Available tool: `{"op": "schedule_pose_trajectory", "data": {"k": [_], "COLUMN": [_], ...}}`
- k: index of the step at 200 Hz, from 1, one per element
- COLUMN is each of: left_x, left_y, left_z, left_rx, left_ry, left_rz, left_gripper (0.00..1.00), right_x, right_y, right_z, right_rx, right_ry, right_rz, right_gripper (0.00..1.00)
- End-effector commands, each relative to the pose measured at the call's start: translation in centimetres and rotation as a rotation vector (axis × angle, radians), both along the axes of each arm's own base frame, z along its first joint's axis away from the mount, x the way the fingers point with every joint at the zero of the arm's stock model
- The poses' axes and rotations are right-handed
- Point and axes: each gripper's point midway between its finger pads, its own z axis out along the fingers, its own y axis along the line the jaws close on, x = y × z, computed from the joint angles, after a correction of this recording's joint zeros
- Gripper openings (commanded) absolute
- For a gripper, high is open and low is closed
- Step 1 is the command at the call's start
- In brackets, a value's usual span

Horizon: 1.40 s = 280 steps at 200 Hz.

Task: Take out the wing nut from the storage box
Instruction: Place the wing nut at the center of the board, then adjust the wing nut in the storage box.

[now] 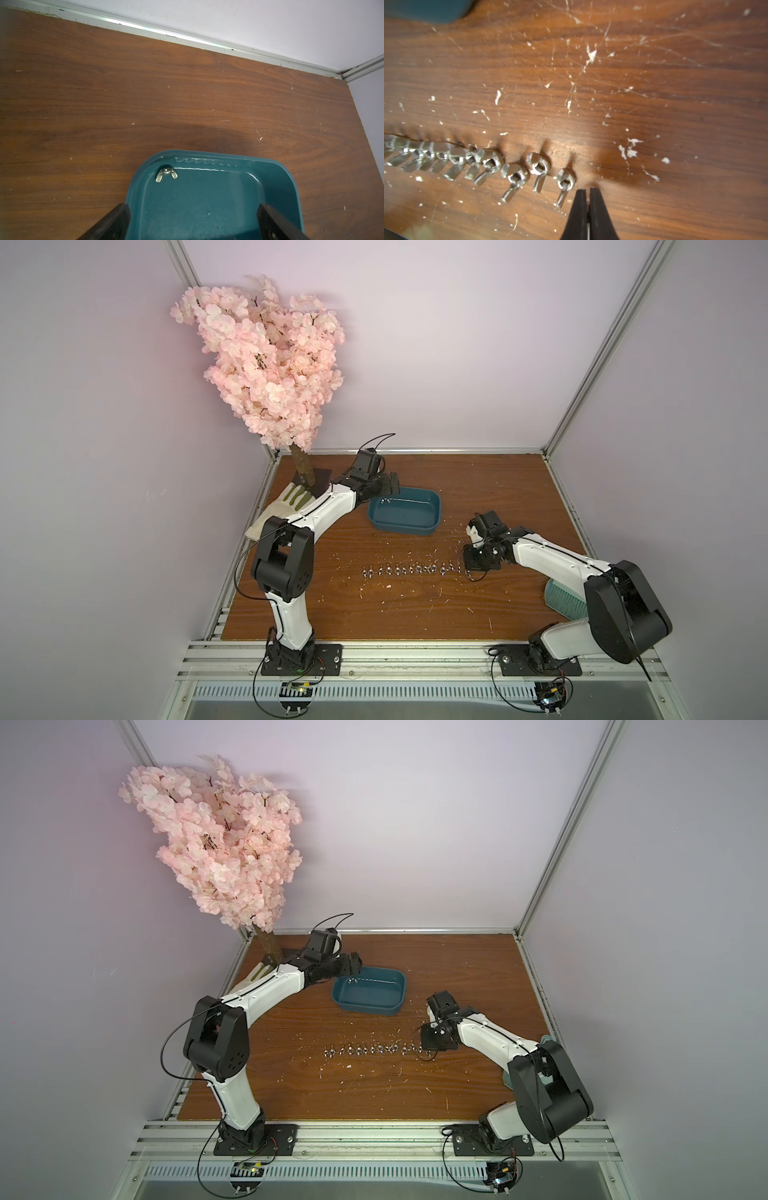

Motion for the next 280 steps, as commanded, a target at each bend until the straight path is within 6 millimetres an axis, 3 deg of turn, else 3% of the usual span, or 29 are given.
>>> {"op": "schedule_pose_trajectory", "data": {"k": [1,53,72,105,169,213,230,257,262,280], "left_x": [-0.3,-0.5,-0.5,-0.7,-0.9,-0.6,-0.5,-0.3,0.5,1.0], "left_y": [0.7,0.6,0.6,0.3,0.8,1.2,1.3,1.7,1.3,1.3], "left_z": [1.0,0.8,0.7,0.2,-1.8,-4.0,-5.1,-6.9,-6.1,-6.9], "left_rx": [0.004,0.014,0.026,0.058,0.216,0.314,0.341,0.391,0.393,0.422], "left_ry": [-0.018,-0.012,-0.015,-0.008,0.002,0.028,0.039,0.062,0.037,0.042], "left_rz": [0.009,-0.006,-0.022,-0.075,-0.195,-0.246,-0.262,-0.272,-0.272,-0.279], "left_gripper": [0.99,0.99,0.96,0.87,0.64,0.49,0.44,0.44,0.44,0.44], "right_x": [1.0,1.3,1.7,3.9,9.0,11.5,12.2,13.0,13.1,13.5], "right_y": [0.2,0.4,0.6,1.3,5.2,7.8,8.6,9.4,9.5,9.7], "right_z": [0.4,0.6,1.5,4.8,12.5,15.8,16.3,16.3,16.4,16.3], "right_rx": [-0.019,-0.017,-0.008,0.012,0.18,0.292,0.324,0.345,0.348,0.352], "right_ry": [-0.028,-0.039,-0.059,-0.166,-0.437,-0.548,-0.56,-0.553,-0.554,-0.55], "right_rz": [-0.007,0.001,0.008,0.018,0.098,0.128,0.139,0.15,0.151,0.153], "right_gripper": [0.01,0.13,0.27,0.44,0.76,0.98,0.99,0.99,0.99,0.99]}}
